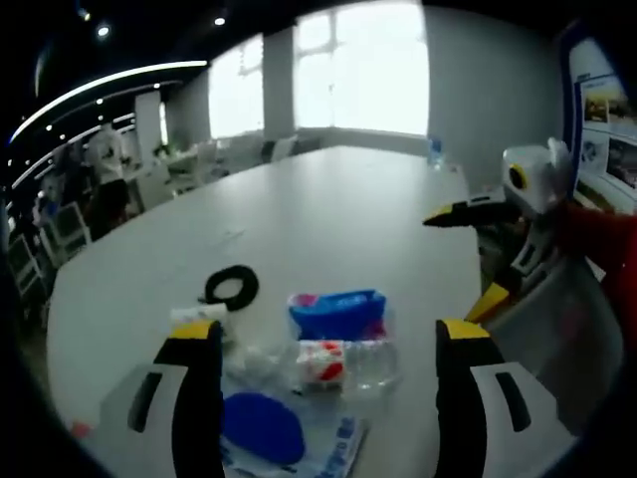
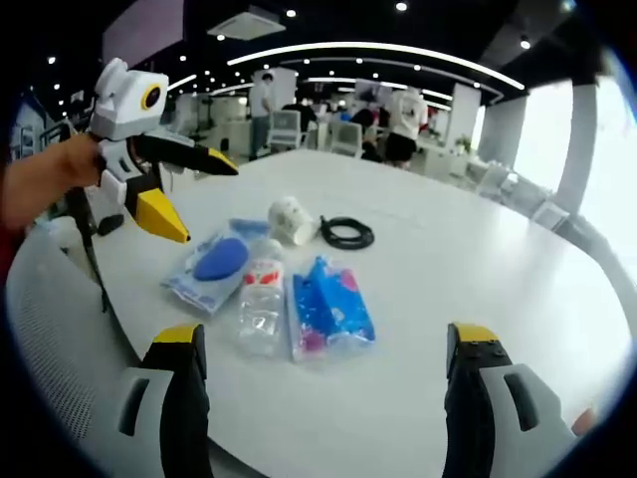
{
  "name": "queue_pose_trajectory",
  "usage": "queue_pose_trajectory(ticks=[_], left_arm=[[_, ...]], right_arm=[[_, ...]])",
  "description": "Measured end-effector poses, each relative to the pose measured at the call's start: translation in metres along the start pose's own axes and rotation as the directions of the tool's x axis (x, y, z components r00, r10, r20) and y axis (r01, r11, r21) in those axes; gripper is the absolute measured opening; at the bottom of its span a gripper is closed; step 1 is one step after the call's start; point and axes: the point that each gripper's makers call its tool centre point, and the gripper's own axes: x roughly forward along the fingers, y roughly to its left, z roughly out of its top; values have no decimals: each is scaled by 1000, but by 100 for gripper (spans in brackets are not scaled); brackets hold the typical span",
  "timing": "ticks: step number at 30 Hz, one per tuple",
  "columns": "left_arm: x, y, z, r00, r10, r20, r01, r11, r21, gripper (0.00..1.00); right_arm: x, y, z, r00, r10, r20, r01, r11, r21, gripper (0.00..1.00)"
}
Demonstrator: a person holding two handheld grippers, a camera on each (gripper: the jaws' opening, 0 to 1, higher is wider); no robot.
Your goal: Arrange the tabletop items into an orderly group along one side of the table until the central work area is clear of visible clutter.
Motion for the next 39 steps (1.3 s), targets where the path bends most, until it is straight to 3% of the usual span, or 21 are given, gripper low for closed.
queue_pose_trajectory(ticks=[13, 39], left_arm=[[27, 0, 7, 999, -40, -26, 41, 999, 34, 84], [83, 17, -12, 987, -94, -132, 96, 995, 11, 73]], right_arm=[[2, -7, -6, 1000, -7, -15, 7, 1000, 11, 96], [20, -16, -16, 999, 12, -52, -10, 999, 36, 89]])
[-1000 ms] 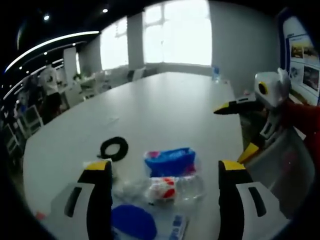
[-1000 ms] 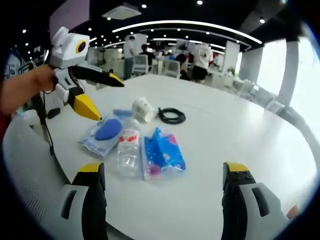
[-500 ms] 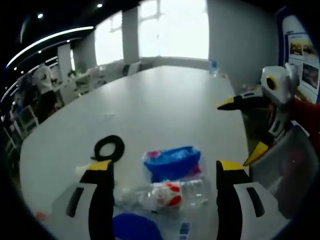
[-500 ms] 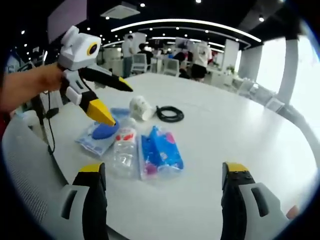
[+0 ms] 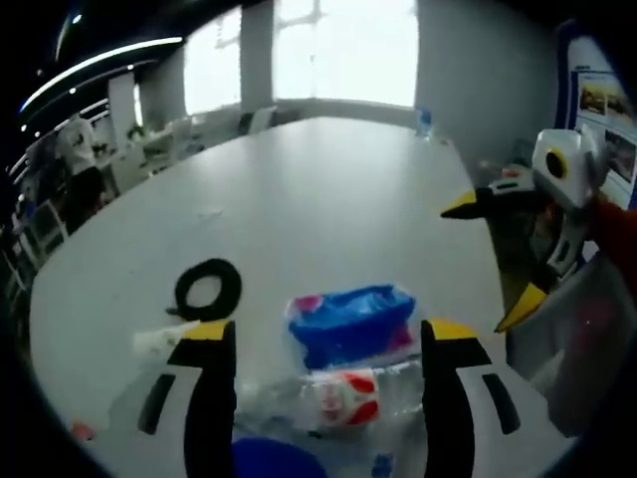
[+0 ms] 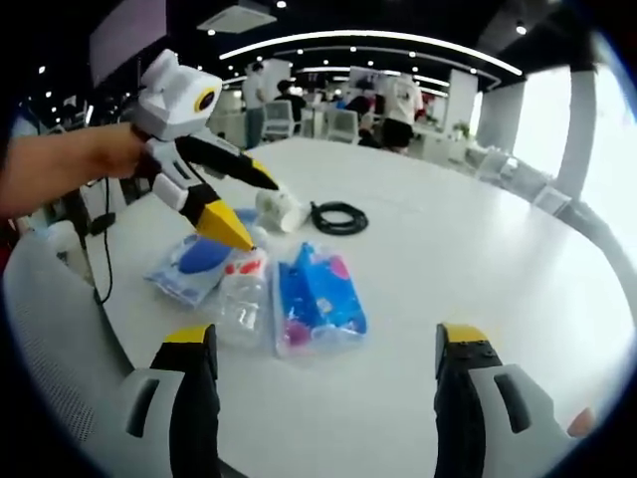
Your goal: Arrange the tabletop items into an orderly group along one side of the table until the central work area is clear of visible clutter.
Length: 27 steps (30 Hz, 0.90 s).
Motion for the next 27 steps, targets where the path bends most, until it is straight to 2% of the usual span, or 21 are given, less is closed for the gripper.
queue_pose_trajectory(ticks=[11, 27], left_arm=[[21, 9, -10, 997, -23, -70, 24, 1000, 15, 65], [39, 19, -26, 991, -36, -129, 38, 999, 14, 59]], right_arm=[[10, -2, -5, 1000, 17, -19, -17, 1000, 14, 83], [27, 3, -11, 996, 63, -63, -64, 998, -4, 72]])
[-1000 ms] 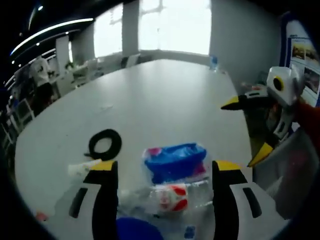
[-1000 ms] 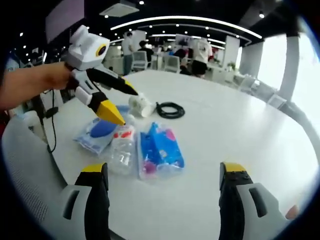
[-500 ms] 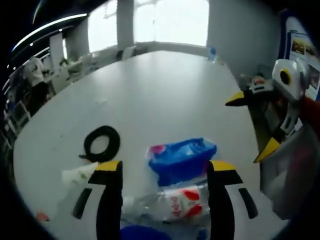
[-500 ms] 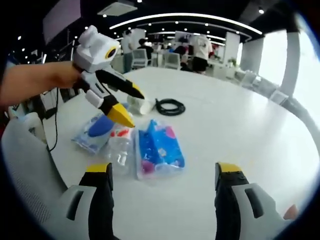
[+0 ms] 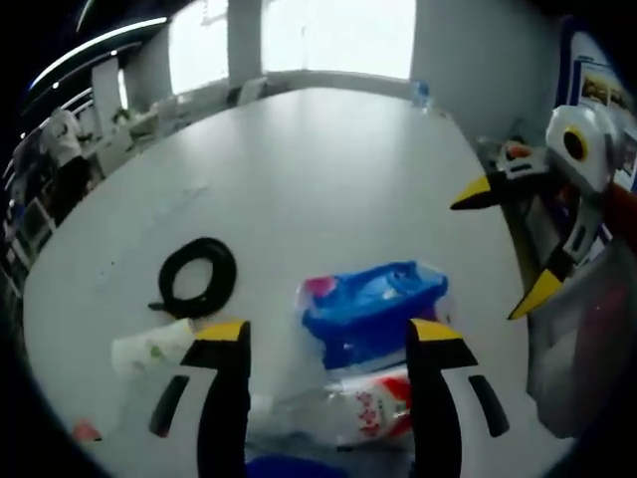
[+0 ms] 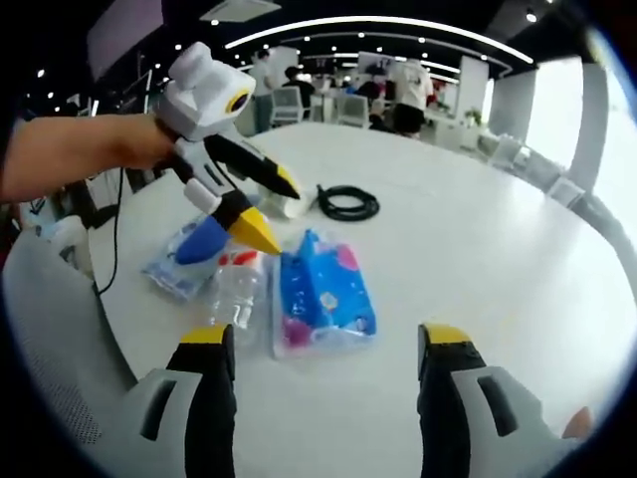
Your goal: Arrange the tabletop items into an orderly group along one side of the table until the central work area is clear of visible clutter.
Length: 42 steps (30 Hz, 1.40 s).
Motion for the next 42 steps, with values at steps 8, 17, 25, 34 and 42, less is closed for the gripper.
queue_pose_trajectory(ticks=[8, 17, 25, 34, 42], left_arm=[[13, 2, -6, 999, -13, -39, 14, 1000, 5, 54], [22, 1, -12, 997, -38, -74, 40, 999, 24, 49], [26, 2, -14, 995, -45, -89, 47, 999, 26, 45], [30, 2, -18, 993, -50, -111, 55, 998, 35, 39], [31, 1, -22, 991, -58, -123, 62, 998, 30, 34]], right_arm=[[5, -4, -4, 1000, 11, -20, -11, 1000, -9, 67], [12, -4, -11, 998, 32, -49, -32, 999, 3, 59], [19, 2, -21, 993, 65, -100, -62, 997, 39, 48], [24, 6, -29, 986, 94, -138, -85, 994, 69, 40], [29, 7, -34, 979, 118, -163, -101, 989, 108, 38]])
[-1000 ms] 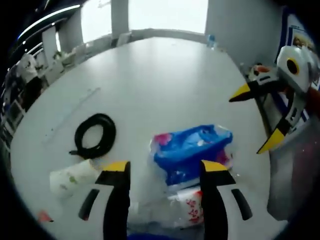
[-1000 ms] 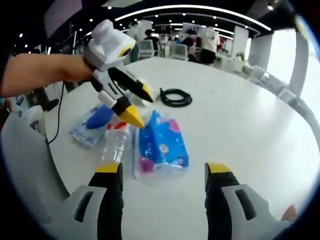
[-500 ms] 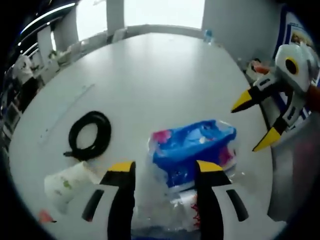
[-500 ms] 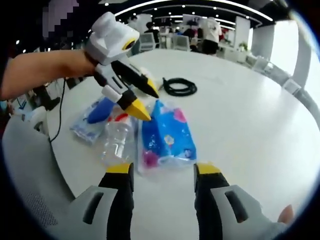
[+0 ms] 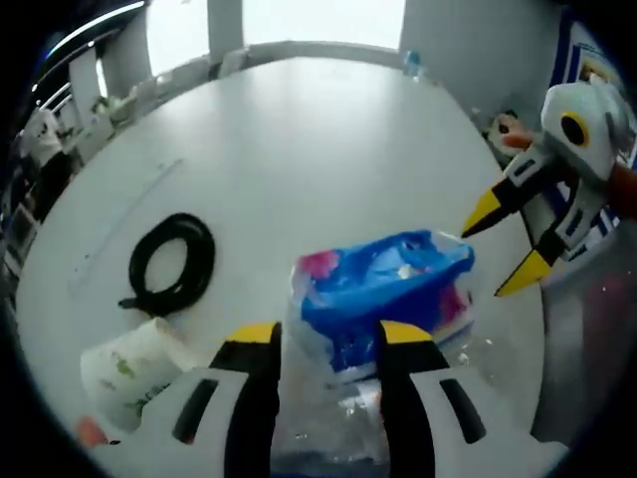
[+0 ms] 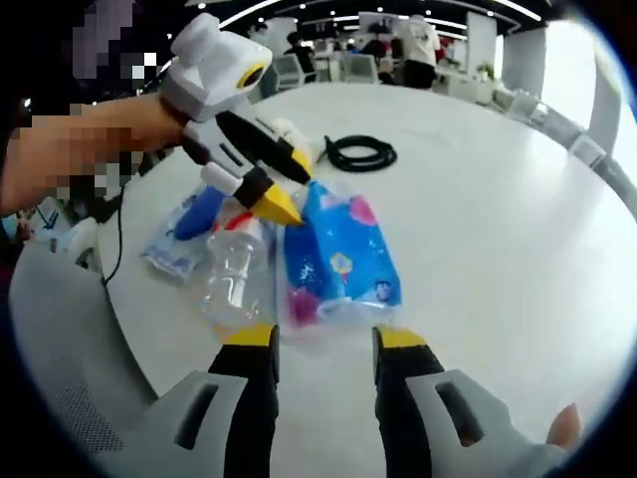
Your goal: Arrange the tabletop items into an orderly group along one side of the table until the central work area is clear of visible clutter.
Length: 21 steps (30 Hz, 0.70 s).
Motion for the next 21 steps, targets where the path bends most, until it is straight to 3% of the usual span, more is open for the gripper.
queue_pose_trajectory(ticks=[11, 21], left_arm=[[3, -2, 1, 1000, -11, -5, 11, 1000, 3, 30], [3, 0, -3, 1000, -12, -26, 12, 1000, 3, 24]], right_arm=[[12, 3, 4, 999, 20, -35, -20, 1000, 15, 29], [15, -6, -1, 998, -9, -58, 10, 1000, 21, 18]])
